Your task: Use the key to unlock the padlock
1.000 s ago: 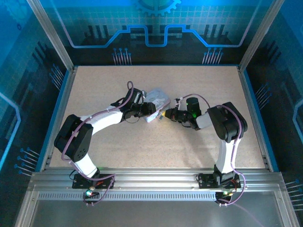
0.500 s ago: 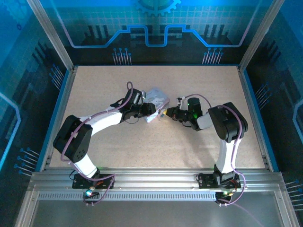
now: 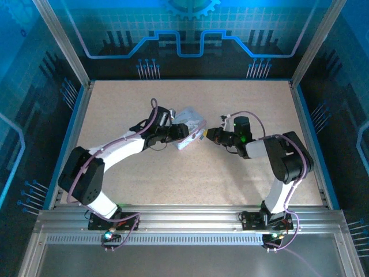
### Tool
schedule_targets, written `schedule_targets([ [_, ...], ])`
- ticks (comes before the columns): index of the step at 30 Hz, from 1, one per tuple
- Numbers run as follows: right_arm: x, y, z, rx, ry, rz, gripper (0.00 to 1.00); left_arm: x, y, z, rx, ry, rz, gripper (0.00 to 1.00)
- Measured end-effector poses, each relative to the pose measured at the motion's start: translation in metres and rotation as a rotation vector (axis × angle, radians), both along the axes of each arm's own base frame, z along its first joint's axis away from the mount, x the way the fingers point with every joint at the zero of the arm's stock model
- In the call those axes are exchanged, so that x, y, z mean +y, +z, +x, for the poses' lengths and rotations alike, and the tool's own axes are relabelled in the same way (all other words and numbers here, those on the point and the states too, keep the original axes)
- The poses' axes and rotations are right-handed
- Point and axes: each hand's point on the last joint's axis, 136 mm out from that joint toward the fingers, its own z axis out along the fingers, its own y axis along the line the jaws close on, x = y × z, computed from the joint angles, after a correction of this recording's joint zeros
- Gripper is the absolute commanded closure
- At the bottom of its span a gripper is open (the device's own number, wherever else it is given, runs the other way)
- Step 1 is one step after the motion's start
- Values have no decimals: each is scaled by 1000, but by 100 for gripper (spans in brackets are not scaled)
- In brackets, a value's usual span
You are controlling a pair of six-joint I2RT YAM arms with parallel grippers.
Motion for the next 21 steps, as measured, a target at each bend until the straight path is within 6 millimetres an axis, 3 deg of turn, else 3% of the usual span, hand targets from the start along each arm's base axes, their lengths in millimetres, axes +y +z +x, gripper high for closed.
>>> schedule_targets([
  [5, -4, 17, -6, -34, 4, -35, 94, 12, 34, -2, -88, 26, -9, 38],
  [9, -8, 35, -15, -67, 17, -68, 94, 29, 51, -7, -153, 59, 6, 33],
  [15, -17, 54, -35, -81, 29, -130, 93, 68, 51, -15, -196, 129, 65, 24],
  [21, -27, 60, -59, -47, 36, -212, 94, 108, 51, -23, -235, 217, 107, 2],
])
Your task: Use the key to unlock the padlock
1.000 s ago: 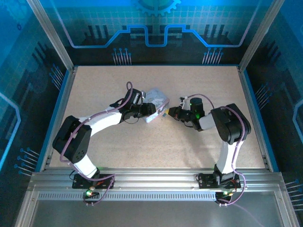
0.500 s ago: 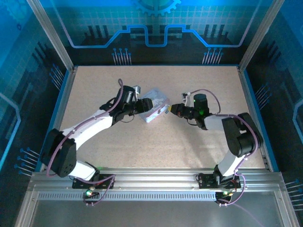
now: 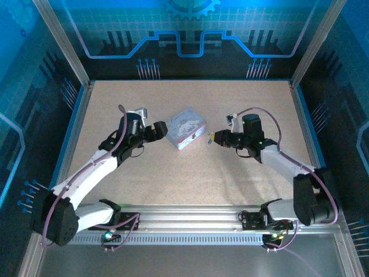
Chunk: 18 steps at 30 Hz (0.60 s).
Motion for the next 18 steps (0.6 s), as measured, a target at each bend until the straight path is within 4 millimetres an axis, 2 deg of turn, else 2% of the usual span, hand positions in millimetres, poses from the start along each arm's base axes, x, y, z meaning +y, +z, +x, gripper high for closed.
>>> schedule_targets([
  [5, -8, 4, -19, 39, 10, -94, 93, 21, 4, -7, -38, 52, 19, 1],
  [10, -17, 4, -40, 89, 30, -180, 93, 33, -4, -11, -38, 80, 28, 1],
  [18, -24, -21, -81, 232, 76, -312, 93, 37, -24, -17, -5, 85, 41, 1],
])
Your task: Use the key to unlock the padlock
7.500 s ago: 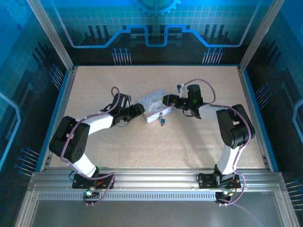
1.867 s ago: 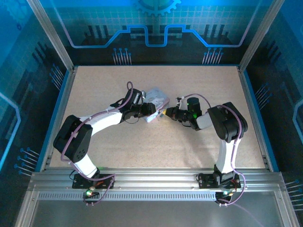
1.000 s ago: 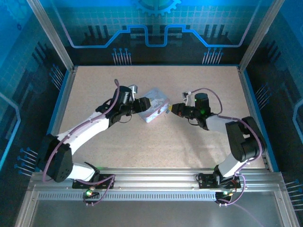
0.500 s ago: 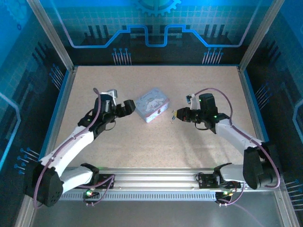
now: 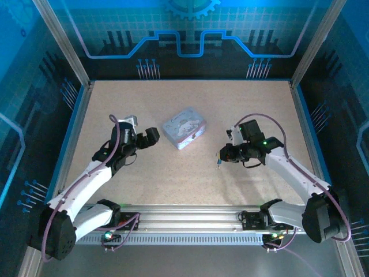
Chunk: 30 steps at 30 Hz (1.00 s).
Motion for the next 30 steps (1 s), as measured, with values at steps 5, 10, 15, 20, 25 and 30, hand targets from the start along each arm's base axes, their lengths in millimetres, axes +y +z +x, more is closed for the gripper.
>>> schedule_targets([
  [5, 3, -16, -16, 84, 35, -66, 93, 1, -2, 0, -2, 0, 4, 1],
  [10, 9, -36, -22, 178, 73, -140, 93, 3, -1, 0, -9, 0, 10, 1],
  [15, 15, -53, -23, 241, 100, -178, 93, 5, -1, 0, -14, -1, 21, 1],
  [20, 21, -65, -23, 289, 125, -209, 93, 7, -3, 0, -13, 2, 24, 1],
  [25, 23, -75, -23, 317, 138, -227, 93, 7, -4, -1, -11, 2, 25, 1],
  [30, 22, -84, -24, 346, 139, -240, 93, 9, -5, -1, -8, 7, 25, 1],
])
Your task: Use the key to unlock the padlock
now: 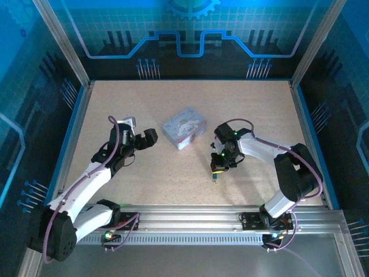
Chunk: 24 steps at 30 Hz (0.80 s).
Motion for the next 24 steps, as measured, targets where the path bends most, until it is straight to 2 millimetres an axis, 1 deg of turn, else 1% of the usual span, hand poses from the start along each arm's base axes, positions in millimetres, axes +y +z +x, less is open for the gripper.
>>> schedule_targets([
  [13, 6, -11, 7, 2, 2, 14, 92, 0, 0, 0, 0, 1, 0, 1],
  [24, 11, -17, 6, 16, 8, 26, 89, 2, 0, 1, 1, 6, -1, 1],
])
